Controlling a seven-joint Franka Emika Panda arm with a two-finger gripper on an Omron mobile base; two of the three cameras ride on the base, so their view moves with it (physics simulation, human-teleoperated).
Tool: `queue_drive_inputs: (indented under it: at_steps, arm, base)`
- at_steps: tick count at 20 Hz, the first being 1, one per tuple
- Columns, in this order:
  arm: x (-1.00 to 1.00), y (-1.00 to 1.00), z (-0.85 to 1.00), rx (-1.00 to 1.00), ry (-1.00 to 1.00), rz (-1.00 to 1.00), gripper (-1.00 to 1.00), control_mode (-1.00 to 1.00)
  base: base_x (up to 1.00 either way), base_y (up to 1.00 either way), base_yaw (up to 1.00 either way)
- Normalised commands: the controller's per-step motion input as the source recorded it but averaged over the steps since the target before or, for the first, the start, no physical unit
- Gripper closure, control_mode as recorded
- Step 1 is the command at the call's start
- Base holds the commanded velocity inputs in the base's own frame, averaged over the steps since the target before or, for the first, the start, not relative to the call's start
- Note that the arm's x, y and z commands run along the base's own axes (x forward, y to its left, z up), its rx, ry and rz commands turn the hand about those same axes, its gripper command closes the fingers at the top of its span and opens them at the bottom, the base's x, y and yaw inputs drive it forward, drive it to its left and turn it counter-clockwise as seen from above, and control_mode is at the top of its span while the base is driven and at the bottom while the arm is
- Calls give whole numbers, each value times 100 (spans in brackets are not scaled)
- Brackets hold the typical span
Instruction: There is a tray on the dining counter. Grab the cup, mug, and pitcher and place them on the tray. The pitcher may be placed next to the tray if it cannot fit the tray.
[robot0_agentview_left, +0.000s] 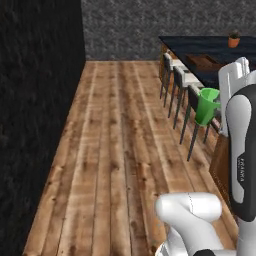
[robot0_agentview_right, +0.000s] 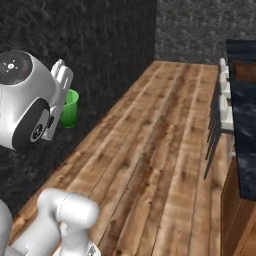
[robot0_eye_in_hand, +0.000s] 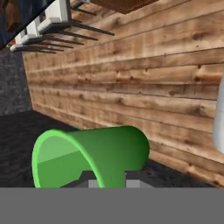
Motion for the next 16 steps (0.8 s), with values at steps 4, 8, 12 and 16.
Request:
queue_drive_inputs:
  at_steps: [4, 8, 12, 16]
  arm:
    - [0, 0, 0, 0, 0, 0, 100, 100]
    - [0, 0, 0, 0, 0, 0, 100, 100]
    - [0, 0, 0, 0, 0, 0, 100, 100]
    - [0, 0, 0, 0, 0, 0, 100, 100]
  base:
    - [100, 44, -47]
    - [100, 30, -43]
    - [100, 49, -43]
    - [100, 65, -41]
